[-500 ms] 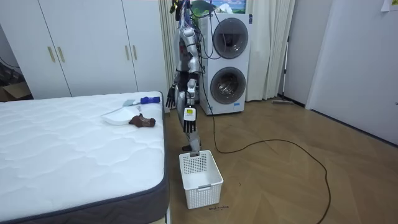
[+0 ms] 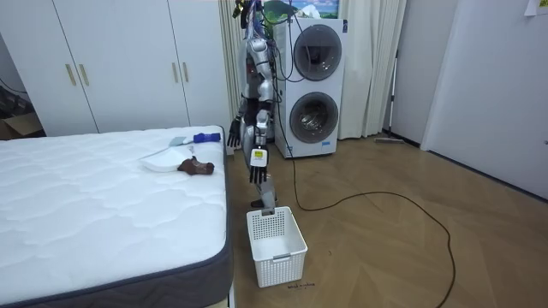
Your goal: Clean bed
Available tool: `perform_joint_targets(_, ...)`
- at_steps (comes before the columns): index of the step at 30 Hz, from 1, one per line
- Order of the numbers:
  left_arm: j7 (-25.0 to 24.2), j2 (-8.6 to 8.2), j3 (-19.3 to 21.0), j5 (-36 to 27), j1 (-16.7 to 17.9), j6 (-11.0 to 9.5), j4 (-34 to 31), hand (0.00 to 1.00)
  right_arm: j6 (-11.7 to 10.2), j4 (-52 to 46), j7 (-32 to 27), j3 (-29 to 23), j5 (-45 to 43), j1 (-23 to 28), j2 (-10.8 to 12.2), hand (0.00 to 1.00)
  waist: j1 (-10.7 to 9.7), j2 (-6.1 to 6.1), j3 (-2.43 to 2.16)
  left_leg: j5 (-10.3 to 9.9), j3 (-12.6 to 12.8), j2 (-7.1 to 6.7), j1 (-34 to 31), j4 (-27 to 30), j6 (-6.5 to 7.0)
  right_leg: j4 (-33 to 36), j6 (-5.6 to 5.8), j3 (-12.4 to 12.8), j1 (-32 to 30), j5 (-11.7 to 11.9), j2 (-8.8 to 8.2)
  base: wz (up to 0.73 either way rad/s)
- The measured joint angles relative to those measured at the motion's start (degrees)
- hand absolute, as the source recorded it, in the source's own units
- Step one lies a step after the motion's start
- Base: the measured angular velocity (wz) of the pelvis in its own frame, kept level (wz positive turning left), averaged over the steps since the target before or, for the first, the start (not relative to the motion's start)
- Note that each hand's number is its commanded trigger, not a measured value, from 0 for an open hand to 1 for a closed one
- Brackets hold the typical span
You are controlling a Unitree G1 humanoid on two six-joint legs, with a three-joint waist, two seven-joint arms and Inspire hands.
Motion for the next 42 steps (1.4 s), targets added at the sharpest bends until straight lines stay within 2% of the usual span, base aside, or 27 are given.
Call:
perform_joint_targets(4, 4.7, -0.01, 1.6, 0.0, -0.9, -2.4, -0.5, 0.0, -0.8, 0.2, -1.5, 0.1, -0.1, 0.1, 0.0, 0.0, 0.0, 0.0, 0.02, 0.0, -0.6, -0.05, 0.2, -0.1, 0.0, -0.1, 0.0, -0.2, 0.3, 0.0, 0.04, 0.02)
perform_joint_targets(7, 9.4, 0.02, 4.4, -1.6, -0.8, -3.6, -4.9, 0.0, -1.3, 0.2, -2.2, 0.0, -0.2, 0.4, -0.1, 0.0, 0.0, -0.18, 0.15, 0.0, -0.7, -0.05, 0.1, -0.2, 0.0, -0.1, 0.0, -0.3, 0.2, 0.0, 0.08, 0.03)
perform_joint_targets(9, 13.9, 0.15, 5.5, -8.1, -0.9, -6.2, -8.3, 0.0, -1.3, 0.2, -3.0, 0.0, -0.2, 0.5, -0.1, 0.0, 0.2, -0.13, 0.12, 0.0, -0.6, -0.09, 0.3, -0.4, 0.0, -0.1, 0.0, -0.3, 0.3, 0.0, 0.05, 0.0)
perform_joint_targets(13, 18.4, 0.23, 6.7, -14.0, -0.9, -9.0, -11.8, 0.0, -1.9, 0.2, -4.3, 0.0, -0.9, 1.0, -0.1, 0.0, 0.9, 0.0, 0.09, 0.0, -0.5, -0.07, 1.3, -0.7, 0.0, 0.0, 0.0, 0.0, 0.3, 0.0, 0.06, -0.07)
perform_joint_targets(17, 21.7, 0.14, 6.2, -15.9, -1.0, -11.9, -15.5, 0.0, -2.9, 0.2, -4.1, 0.5, -0.9, 1.3, -0.1, 0.0, 1.6, -0.07, 0.07, 0.0, -0.6, -0.04, 1.2, -0.8, -0.01, 0.0, 0.0, 0.1, 0.1, 0.0, 0.08, 0.0)
perform_joint_targets(22, 26.0, 0.19, 4.8, -16.1, -0.7, -13.5, -24.4, 0.0, -3.7, 0.0, -4.0, 1.1, -0.7, 1.4, -0.2, 0.0, 1.5, -0.1, 0.07, 0.0, -0.8, -0.04, 1.0, -0.7, -0.01, 0.2, 0.0, 0.0, 0.0, 0.0, 0.09, 0.0)
perform_joint_targets(24, 27.3, 0.7, 3.5, -16.0, -1.0, -16.0, -28.8, 0.0, -4.1, 0.0, -3.9, 0.9, -1.9, 1.3, -0.2, 0.0, 1.0, 0.0, -0.01, 0.0, -0.9, -0.05, 0.7, -0.8, -0.01, 0.2, 0.0, -0.1, 0.3, 0.0, 0.08, 0.0)
perform_joint_targets(26, 27.9, 1.26, 1.9, -16.0, -1.2, -17.4, -30.8, 0.0, -4.5, -0.1, -3.7, 0.8, -2.1, 1.3, -0.2, 0.0, 0.6, 0.16, -0.08, 0.0, -0.8, -0.05, 0.8, -0.8, -0.01, 0.2, 0.0, -0.1, 0.4, 0.0, 0.07, 0.0)
perform_joint_targets(29, 27.7, 1.78, -0.7, -16.0, -1.3, -17.9, -32.0, 0.0, -5.1, -0.3, -3.5, 0.5, -2.3, 1.2, -0.2, 0.0, -0.6, 0.35, -0.17, 0.0, -0.9, -0.05, 1.0, -0.8, -0.01, 0.1, 0.0, -0.1, 0.6, 0.0, 0.07, 0.0)
perform_joint_targets(32, 27.0, 1.78, -1.6, -15.7, -1.5, -17.9, -32.0, 0.0, -5.1, -0.7, -2.7, 0.4, -2.2, 1.2, -0.2, 0.0, -1.7, 0.41, -0.16, 0.0, -0.8, -0.03, 1.2, -0.8, -0.01, 0.1, 0.0, 0.0, 0.5, 0.0, 0.11, 0.0)
perform_joint_targets(42, 23.6, 1.81, -2.9, -15.7, -2.8, -17.9, -32.0, 0.0, -5.1, -1.0, -0.4, 0.4, -2.0, 1.3, -0.5, 0.0, -1.7, 0.13, 0.04, 0.0, -0.4, -0.01, 0.9, -0.8, -0.01, 0.1, -0.02, 0.6, -0.1, 0.0, 0.13, -0.01)
